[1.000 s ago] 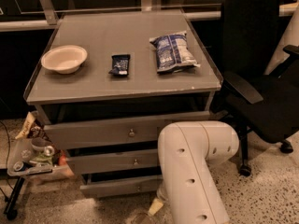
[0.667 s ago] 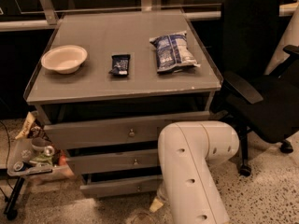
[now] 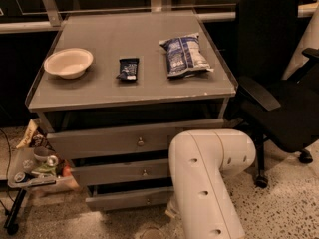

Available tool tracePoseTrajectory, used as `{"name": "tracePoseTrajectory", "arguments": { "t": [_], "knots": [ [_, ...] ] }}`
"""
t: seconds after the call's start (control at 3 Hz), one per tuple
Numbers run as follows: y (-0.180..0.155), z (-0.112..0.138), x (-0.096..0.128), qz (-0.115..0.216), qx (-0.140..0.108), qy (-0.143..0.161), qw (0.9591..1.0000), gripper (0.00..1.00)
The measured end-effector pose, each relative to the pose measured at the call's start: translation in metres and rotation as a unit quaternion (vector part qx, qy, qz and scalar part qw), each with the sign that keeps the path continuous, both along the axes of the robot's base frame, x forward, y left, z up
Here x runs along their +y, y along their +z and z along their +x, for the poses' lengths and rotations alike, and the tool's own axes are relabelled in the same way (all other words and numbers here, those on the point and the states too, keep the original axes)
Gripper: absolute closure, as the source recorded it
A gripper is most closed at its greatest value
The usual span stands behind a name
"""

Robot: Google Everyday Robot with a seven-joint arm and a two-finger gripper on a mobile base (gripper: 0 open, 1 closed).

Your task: Close bottom drawer

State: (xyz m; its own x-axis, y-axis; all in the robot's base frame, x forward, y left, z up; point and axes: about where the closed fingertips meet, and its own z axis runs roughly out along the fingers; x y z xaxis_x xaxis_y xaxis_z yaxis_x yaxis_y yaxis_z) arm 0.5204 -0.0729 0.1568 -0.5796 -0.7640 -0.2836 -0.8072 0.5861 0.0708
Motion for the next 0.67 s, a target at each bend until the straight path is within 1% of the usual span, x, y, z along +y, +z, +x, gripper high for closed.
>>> {"name": "tracePoseTrajectory", "arguments": {
  "t": [0.33, 0.67],
  "knots": [
    [-0.003, 0.012, 0.003, -0.007, -0.013, -0.006, 0.9999, 0.88],
    [-0.001, 0.032, 0.008, -0.011, -0.034, -0.015, 0.9993, 1.00]
  ]
}}
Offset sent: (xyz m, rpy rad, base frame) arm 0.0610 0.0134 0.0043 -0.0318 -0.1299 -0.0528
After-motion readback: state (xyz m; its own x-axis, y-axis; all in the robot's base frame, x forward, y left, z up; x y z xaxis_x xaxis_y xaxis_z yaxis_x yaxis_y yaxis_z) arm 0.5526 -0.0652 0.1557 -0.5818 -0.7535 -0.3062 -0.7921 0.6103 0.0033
